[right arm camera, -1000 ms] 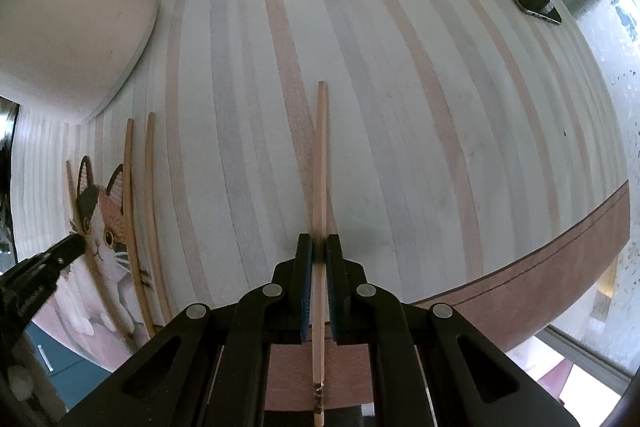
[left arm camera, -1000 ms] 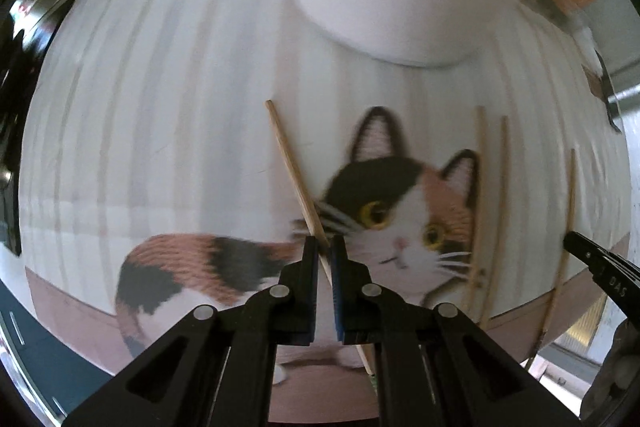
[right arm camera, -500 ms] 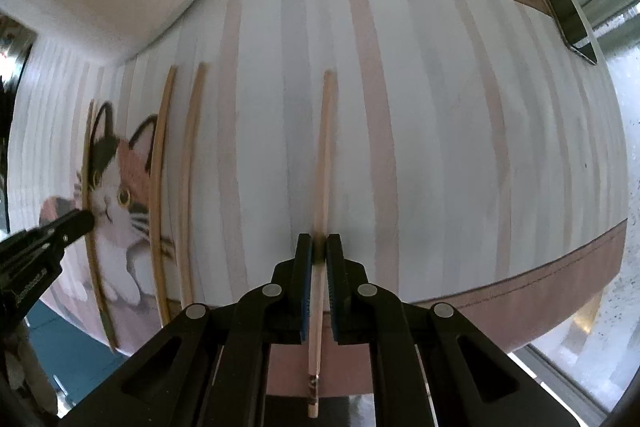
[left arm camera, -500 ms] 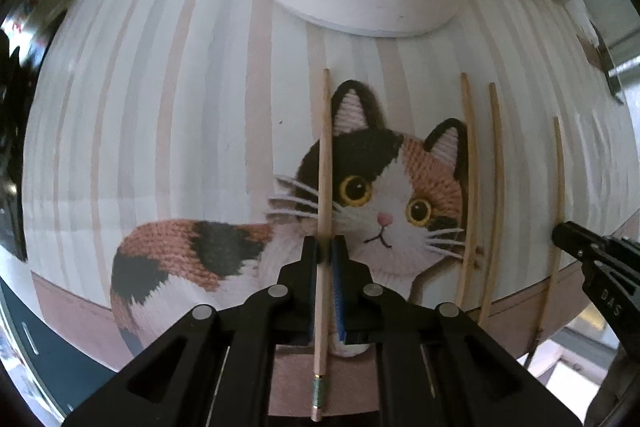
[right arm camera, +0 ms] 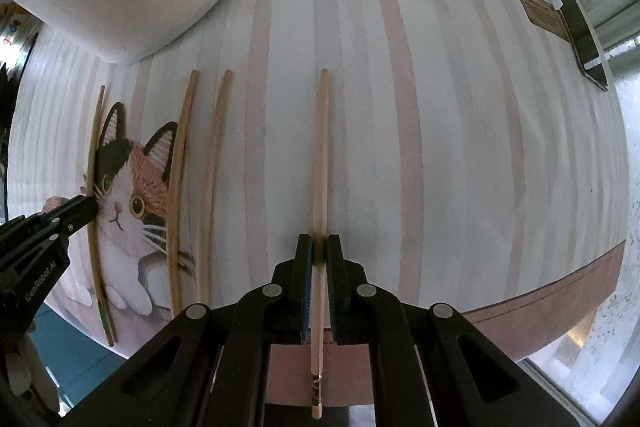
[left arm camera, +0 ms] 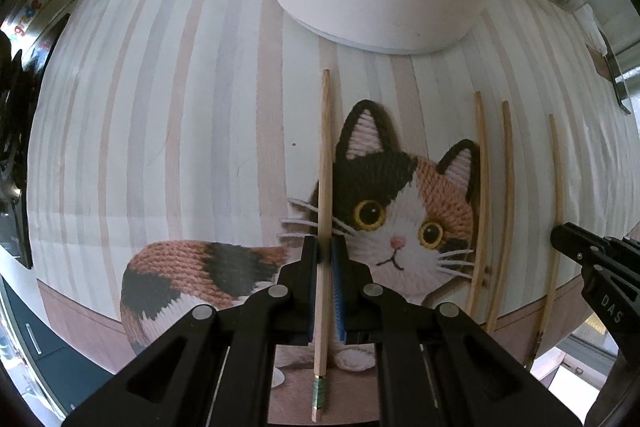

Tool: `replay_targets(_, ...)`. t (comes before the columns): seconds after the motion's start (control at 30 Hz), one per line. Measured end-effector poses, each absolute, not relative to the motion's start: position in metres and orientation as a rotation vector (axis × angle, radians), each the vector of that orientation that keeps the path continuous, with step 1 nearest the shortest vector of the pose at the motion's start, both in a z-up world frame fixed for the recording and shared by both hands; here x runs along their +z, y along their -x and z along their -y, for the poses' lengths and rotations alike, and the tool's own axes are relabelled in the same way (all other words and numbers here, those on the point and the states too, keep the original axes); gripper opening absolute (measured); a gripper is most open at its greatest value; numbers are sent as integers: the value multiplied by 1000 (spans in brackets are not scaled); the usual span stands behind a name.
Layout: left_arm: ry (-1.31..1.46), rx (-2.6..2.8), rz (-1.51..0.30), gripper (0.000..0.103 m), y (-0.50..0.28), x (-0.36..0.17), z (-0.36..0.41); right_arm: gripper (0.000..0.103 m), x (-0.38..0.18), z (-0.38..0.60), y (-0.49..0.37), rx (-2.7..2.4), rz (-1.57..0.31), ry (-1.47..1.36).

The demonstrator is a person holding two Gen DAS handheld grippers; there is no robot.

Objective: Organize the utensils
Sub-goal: 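Lift the left tool's chopstick into the pink holder while the right tool inserts its chopstick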

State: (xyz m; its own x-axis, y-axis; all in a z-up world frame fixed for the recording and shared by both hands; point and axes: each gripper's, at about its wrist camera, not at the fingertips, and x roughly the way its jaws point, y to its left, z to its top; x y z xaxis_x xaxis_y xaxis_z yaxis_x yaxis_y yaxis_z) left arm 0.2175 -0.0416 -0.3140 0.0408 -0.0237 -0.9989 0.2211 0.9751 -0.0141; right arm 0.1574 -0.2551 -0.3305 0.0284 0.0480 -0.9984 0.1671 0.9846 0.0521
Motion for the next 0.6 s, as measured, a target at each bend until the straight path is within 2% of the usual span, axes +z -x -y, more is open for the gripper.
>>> replay_targets(0.33,-163,-184,-1496,5,-230,-312,29,8,-342,248,-189,-81,-1587,-93)
replay_targets(0.6,-262,-110,-1318,4,-225,-273,22,7,-334,231,-180,-116,-1518,-65)
